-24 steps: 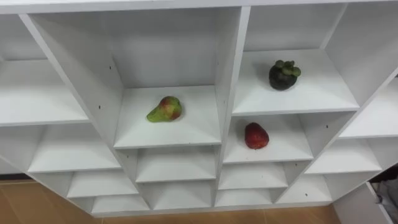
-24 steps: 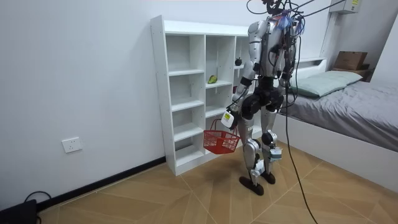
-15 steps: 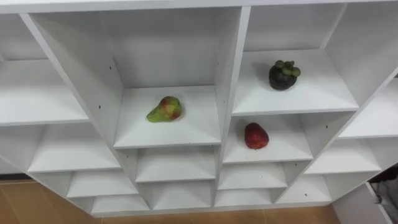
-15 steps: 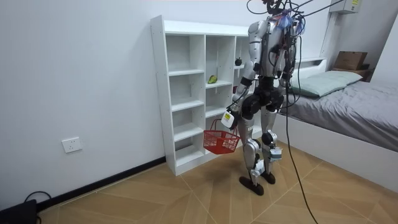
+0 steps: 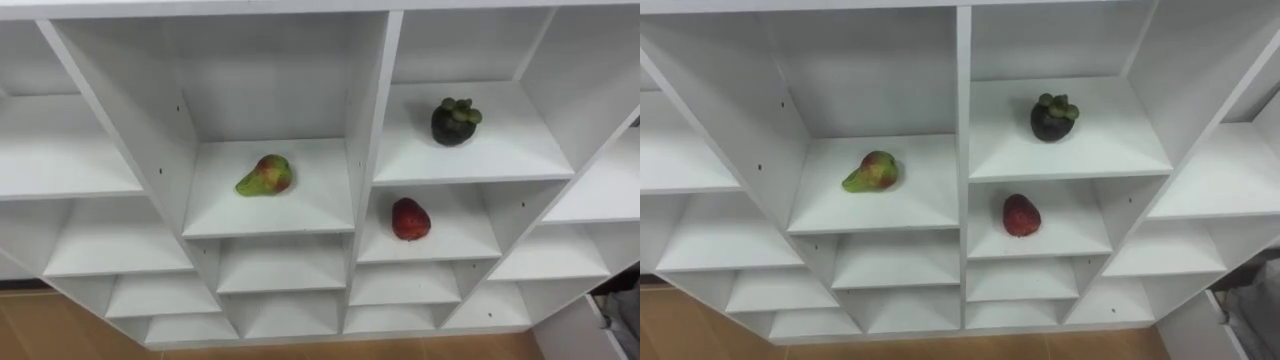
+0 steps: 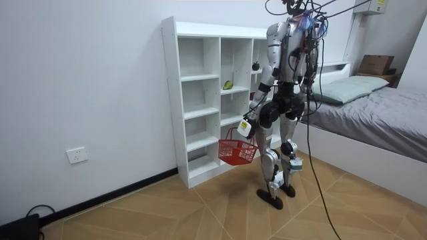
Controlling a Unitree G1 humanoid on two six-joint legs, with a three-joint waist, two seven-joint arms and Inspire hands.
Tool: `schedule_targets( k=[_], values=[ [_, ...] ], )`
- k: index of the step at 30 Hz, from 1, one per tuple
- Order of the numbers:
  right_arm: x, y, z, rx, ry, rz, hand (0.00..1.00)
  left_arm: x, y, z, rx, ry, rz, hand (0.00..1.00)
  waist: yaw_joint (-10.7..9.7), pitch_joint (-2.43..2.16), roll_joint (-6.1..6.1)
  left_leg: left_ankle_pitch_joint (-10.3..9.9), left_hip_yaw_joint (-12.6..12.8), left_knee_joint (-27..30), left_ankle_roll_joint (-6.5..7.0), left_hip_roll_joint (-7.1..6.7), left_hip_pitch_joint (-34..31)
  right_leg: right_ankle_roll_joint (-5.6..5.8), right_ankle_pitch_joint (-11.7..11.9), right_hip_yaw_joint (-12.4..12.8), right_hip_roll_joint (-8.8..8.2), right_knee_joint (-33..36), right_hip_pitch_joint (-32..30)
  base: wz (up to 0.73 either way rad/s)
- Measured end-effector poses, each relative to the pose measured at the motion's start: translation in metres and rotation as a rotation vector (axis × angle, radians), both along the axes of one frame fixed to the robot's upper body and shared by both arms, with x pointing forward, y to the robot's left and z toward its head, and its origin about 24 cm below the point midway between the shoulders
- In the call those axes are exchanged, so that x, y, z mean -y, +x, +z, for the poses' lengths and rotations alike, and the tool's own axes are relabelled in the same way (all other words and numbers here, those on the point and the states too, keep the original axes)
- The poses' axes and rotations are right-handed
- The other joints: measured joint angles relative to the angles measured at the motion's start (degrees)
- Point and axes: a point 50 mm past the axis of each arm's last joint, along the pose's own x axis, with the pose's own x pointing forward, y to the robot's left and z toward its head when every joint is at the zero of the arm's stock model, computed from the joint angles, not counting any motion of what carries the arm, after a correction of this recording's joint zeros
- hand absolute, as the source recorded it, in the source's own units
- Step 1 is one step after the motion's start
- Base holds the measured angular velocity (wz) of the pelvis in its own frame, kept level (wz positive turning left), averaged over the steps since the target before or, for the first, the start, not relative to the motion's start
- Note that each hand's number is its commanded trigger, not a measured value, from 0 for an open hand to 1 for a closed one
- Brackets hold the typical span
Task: Collect fruits from the closet
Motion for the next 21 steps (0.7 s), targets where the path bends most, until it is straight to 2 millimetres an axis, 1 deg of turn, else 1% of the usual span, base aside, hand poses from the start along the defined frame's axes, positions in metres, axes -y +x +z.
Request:
schedule_targets(
  k=[5,8,10,11,13,16,17,18,19,20,21],
  values=[
    [0.003,-0.002,0.001,0.004,-0.02,-0.029,0.0,-0.002,0.001,0.001,0.002,0.005,-0.002,1.0,-0.1,-0.01,0.07,0.0,0.0,-0.1,0.0,0.02,0.3,0.0,0.0,0.1,0.01,0.2,0.1,0.0],
    [0.007,0.0,0.002,0.014,-0.04,-0.046,0.0,-0.006,0.001,0.001,0.002,0.014,-0.004,1.0,-0.1,-0.01,0.09,0.0,0.3,-0.1,0.0,0.05,0.4,0.0,0.0,0.6,0.05,0.7,0.1,-0.05],
    [0.009,0.003,0.003,0.031,-0.051,-0.05,0.0,-0.008,0.001,0.002,0.001,0.019,-0.004,1.0,-0.1,-0.15,0.31,0.0,0.4,-0.1,0.0,0.03,0.5,0.0,0.0,0.8,0.05,0.9,0.1,-0.06],
    [0.01,0.004,0.004,0.04,-0.055,-0.061,0.0,-0.009,0.001,0.002,0.002,0.021,-0.005,1.0,-0.3,-0.11,0.19,0.0,0.4,-0.1,0.01,0.01,0.5,0.0,0.0,0.8,0.03,1.0,0.1,0.0],
    [0.012,0.007,0.005,0.056,-0.065,-0.078,0.0,-0.009,-0.001,0.002,-0.002,0.021,-0.002,1.0,-0.5,-0.23,0.4,0.0,0.4,-0.1,0.01,0.0,0.6,-0.01,0.0,0.9,0.02,1.1,0.2,0.0],
    [0.017,0.013,0.008,0.093,-0.093,-0.154,0.0,-0.009,-0.003,0.002,-0.002,0.028,0.009,1.0,-1.4,-0.36,0.7,0.0,0.5,0.0,0.01,0.03,0.6,-0.06,0.1,0.9,0.05,1.1,0.1,0.0],
    [0.02,0.015,0.009,0.109,-0.103,-0.185,0.0,-0.009,-0.004,0.002,-0.002,0.033,0.012,1.0,-1.5,-0.35,0.81,0.0,0.5,0.1,0.01,0.06,0.6,-0.08,0.1,1.0,0.05,1.1,-0.1,-0.03],
    [0.023,0.016,0.011,0.124,-0.115,-0.208,0.0,-0.009,-0.003,0.002,0.001,0.036,0.013,1.0,-1.6,-0.44,1.02,0.0,0.6,0.1,0.01,0.07,0.6,-0.08,0.1,1.1,0.07,1.0,-0.2,-0.04],
    [0.025,0.018,0.012,0.133,-0.123,-0.223,0.0,-0.009,-0.003,0.002,0.002,0.038,0.013,1.0,-1.6,-0.41,0.92,0.0,0.7,0.0,0.01,0.06,0.6,-0.08,0.1,1.2,0.08,1.0,-0.3,-0.08],
    [0.029,0.021,0.014,0.153,-0.138,-0.253,0.0,-0.009,-0.003,0.002,0.005,0.041,0.013,1.0,-1.6,-0.44,1.09,0.0,0.9,0.0,0.01,0.07,0.6,-0.08,0.1,1.4,0.1,1.0,-0.4,-0.09],
    [0.032,0.025,0.016,0.174,-0.156,-0.27,0.0,-0.01,-0.003,0.002,0.008,0.043,0.014,1.0,-1.6,-0.56,1.27,0.0,1.2,0.0,0.01,0.08,0.7,-0.08,0.1,1.5,0.1,1.0,-0.5,-0.1]
  ],
)
